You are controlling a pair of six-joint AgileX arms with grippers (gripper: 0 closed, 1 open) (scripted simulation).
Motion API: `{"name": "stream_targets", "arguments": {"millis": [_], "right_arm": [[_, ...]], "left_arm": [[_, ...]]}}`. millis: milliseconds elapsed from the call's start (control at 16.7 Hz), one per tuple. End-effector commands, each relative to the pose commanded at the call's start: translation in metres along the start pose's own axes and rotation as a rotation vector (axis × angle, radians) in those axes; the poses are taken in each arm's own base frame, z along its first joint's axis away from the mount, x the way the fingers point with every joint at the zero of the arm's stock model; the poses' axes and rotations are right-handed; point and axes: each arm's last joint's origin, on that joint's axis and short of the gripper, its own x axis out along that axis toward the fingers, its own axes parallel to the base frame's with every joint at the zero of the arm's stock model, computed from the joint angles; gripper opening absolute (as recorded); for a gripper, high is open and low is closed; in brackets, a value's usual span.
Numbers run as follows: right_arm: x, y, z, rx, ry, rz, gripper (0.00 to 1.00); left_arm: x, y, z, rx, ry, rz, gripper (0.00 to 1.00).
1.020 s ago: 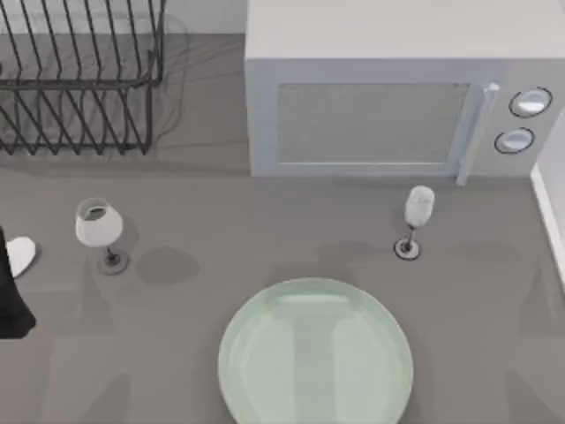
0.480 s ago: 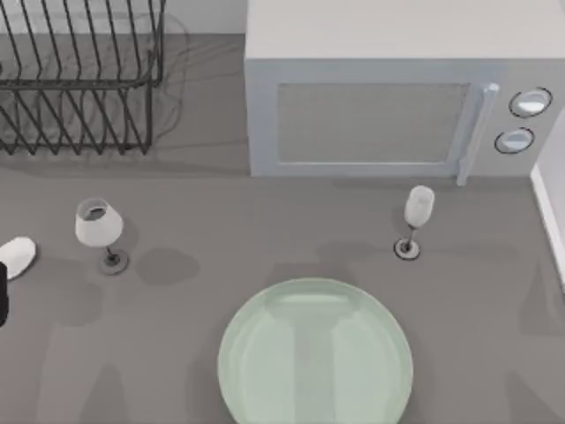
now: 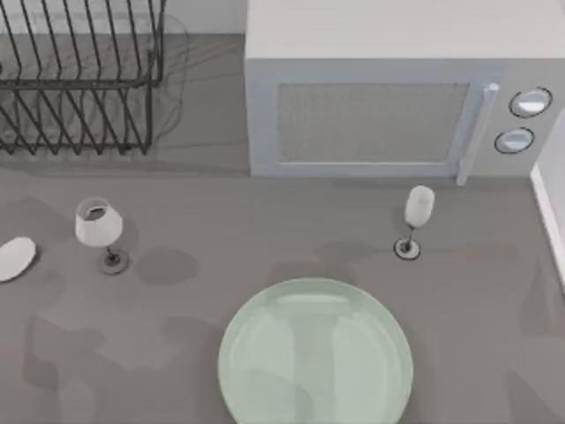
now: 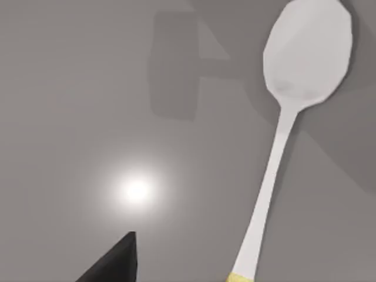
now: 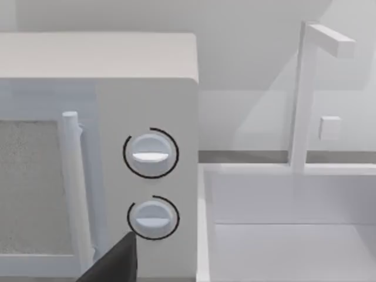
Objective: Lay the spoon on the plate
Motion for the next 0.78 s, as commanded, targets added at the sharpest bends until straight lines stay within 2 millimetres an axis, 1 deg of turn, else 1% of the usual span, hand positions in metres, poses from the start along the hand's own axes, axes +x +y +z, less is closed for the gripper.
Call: {"name": "stream_targets", "arguments": {"millis": [180, 300, 420, 600, 780], "right_arm": [[0.0, 0.0, 0.0, 0.0, 0.0, 0.0, 1.0], [0.0, 0.0, 0.0, 0.0, 0.0, 0.0, 1.0], [0.0, 0.0, 0.0, 0.0, 0.0, 0.0, 1.0], [0.0, 0.0, 0.0, 0.0, 0.0, 0.0, 1.0], [0.0, 0.0, 0.0, 0.0, 0.0, 0.0, 1.0]], "left_arm": [[0.03, 0.029, 0.013, 0.109, 0.176, -0.163, 1.0], [0.049, 0.044, 0.017, 0.159, 0.256, -0.258, 1.0], [0.064, 0.056, 0.018, 0.191, 0.308, -0.328, 1.0], [0.074, 0.064, 0.018, 0.209, 0.34, -0.376, 1.0], [0.074, 0.064, 0.018, 0.209, 0.341, -0.376, 1.0]]}}
